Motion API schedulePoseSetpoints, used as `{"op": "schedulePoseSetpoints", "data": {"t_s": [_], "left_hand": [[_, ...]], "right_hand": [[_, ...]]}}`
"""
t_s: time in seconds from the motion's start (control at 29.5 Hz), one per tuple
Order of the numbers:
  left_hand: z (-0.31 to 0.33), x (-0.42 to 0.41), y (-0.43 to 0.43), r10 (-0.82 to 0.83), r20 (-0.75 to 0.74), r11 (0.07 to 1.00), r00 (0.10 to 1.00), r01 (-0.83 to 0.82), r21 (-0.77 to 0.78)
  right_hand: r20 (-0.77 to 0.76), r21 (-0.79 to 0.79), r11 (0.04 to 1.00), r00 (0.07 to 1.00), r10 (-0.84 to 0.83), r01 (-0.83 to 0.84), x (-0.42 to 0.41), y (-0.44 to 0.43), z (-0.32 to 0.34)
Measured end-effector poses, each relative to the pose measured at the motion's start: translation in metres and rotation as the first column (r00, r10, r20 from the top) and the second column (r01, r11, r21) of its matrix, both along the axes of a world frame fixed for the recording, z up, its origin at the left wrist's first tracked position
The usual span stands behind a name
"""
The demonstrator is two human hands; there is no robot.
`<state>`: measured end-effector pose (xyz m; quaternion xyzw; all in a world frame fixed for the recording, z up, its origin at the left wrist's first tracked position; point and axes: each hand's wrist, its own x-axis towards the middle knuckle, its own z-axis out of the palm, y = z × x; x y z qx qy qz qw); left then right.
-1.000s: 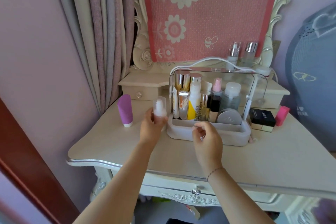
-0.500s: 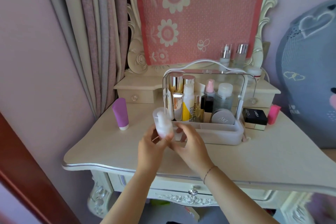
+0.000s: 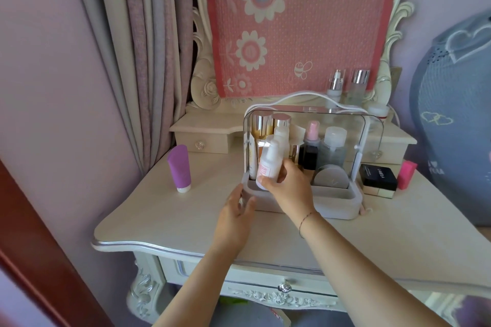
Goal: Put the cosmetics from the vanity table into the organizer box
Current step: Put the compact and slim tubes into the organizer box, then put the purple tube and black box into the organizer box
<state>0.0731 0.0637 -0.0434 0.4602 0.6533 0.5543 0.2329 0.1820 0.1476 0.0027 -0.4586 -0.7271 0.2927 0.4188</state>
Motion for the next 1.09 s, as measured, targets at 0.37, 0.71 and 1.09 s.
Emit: {"op": "schedulePoseSetpoints", "data": {"t_s": [0.37,0.71,1.09], "left_hand": [[-0.003,-0.001,0.000,-0.012,-0.054,0.998,0.998,0.016,0.068],[0.007,-0.017,-0.018,0.413,-0.020,0.868,0.910,-0.388,0.310],[0.012,-0.128,0.009,0.476,0.131,0.875,0.870,-0.483,0.022]], "right_hand": [[0.335,0.002,1.000,0.942,-0.016,0.016,-0.017,0.001,-0.008],[0.242,0.377,0.926,0.962,-0.129,0.029,0.007,-0.028,-0.028],[0.155,0.488,0.870,0.974,-0.166,0.071,0.013,-0.039,-0.038]]}}
